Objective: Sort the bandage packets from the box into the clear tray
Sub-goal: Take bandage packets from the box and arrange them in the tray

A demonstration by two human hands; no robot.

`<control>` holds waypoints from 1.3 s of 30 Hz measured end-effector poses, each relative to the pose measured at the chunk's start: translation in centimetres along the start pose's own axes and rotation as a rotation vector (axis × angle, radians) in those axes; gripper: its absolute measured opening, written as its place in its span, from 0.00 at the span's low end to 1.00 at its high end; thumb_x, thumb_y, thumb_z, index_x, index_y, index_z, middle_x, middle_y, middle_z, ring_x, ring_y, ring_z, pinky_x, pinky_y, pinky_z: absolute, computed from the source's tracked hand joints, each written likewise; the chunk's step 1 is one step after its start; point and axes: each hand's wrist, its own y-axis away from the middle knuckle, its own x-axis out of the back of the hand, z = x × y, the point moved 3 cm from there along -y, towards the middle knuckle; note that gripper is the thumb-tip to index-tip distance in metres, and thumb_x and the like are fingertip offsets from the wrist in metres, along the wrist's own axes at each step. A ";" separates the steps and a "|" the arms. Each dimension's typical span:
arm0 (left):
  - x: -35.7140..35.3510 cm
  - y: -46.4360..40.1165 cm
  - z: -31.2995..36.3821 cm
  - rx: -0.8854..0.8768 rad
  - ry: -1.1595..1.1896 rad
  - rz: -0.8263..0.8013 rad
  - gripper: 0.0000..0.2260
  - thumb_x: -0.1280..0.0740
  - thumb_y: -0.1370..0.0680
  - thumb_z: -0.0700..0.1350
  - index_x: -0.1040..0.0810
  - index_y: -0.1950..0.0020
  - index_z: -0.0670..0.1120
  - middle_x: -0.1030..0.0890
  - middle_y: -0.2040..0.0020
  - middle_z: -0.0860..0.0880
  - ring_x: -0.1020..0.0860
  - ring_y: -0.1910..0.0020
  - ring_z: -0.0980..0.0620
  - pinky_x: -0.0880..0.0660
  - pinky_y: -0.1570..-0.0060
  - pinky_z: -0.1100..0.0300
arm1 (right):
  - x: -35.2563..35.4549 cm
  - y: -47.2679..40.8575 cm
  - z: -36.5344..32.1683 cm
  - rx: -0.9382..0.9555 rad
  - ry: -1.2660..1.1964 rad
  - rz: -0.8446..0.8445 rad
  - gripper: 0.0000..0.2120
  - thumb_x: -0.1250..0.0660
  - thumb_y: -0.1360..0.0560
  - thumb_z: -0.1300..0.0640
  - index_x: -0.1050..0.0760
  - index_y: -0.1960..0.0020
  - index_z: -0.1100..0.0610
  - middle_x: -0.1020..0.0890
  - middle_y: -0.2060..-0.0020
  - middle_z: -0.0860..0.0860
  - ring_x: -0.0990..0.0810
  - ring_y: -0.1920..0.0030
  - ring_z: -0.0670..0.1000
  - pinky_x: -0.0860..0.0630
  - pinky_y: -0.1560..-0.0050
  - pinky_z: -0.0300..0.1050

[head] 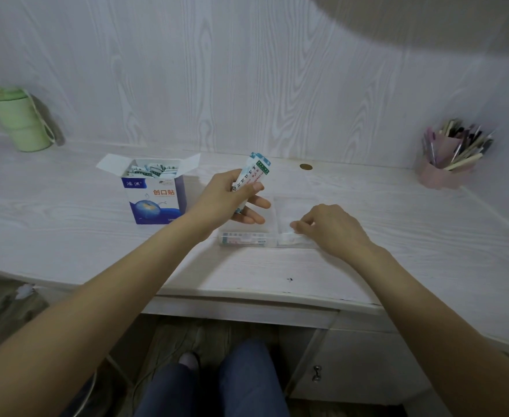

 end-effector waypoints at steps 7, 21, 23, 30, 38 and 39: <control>0.0 0.3 0.1 -0.003 -0.021 -0.006 0.03 0.36 0.21 0.45 0.25 0.49 0.47 0.15 0.60 0.47 0.17 0.68 0.49 0.20 0.66 0.61 | 0.2 0.7 -1.0 0.055 0.115 -0.091 0.27 0.48 0.20 0.39 0.26 0.64 0.58 0.26 0.70 0.50 0.27 0.67 0.52 0.37 0.69 0.42; -0.3 0.7 0.2 0.023 -0.029 -0.045 0.04 0.36 0.21 0.46 0.25 0.48 0.47 0.15 0.60 0.48 0.17 0.68 0.50 0.20 0.66 0.61 | 0.3 0.4 -1.0 0.135 -0.187 -0.020 0.16 0.41 0.20 0.46 0.19 0.49 0.55 0.18 0.54 0.51 0.21 0.57 0.49 0.26 0.55 0.43; -0.4 0.7 0.4 0.047 -0.025 -0.076 0.04 0.36 0.21 0.45 0.25 0.48 0.47 0.15 0.59 0.47 0.17 0.67 0.50 0.20 0.66 0.61 | 1.5 0.4 -1.3 0.149 -0.497 0.128 0.10 0.38 0.21 0.50 0.19 0.48 0.52 0.17 0.56 0.48 0.20 0.59 0.44 0.26 0.57 0.37; -1.7 1.1 0.6 0.121 -0.143 -0.314 0.06 0.35 0.22 0.45 0.25 0.46 0.47 0.15 0.55 0.44 0.17 0.67 0.50 0.20 0.64 0.62 | 3.7 0.2 -3.3 0.126 -1.008 0.200 0.05 0.30 0.26 0.57 0.19 0.59 0.57 0.16 0.63 0.52 0.19 0.63 0.44 0.24 0.63 0.35; -1.4 1.2 0.6 0.119 -0.074 -0.291 0.09 0.38 0.21 0.49 0.23 0.46 0.46 0.15 0.55 0.47 0.18 0.68 0.52 0.22 0.65 0.64 | 3.0 0.3 -2.8 -0.014 -1.301 0.081 0.05 0.31 0.26 0.59 0.20 0.60 0.57 0.17 0.66 0.50 0.23 0.66 0.45 0.27 0.64 0.36; -1.4 1.2 0.5 0.124 -0.069 -0.300 0.10 0.39 0.21 0.49 0.23 0.46 0.45 0.15 0.55 0.47 0.18 0.67 0.52 0.22 0.65 0.64 | 3.0 0.4 -2.8 -0.027 -1.326 0.068 0.06 0.31 0.26 0.59 0.20 0.61 0.57 0.17 0.67 0.50 0.22 0.67 0.45 0.27 0.64 0.36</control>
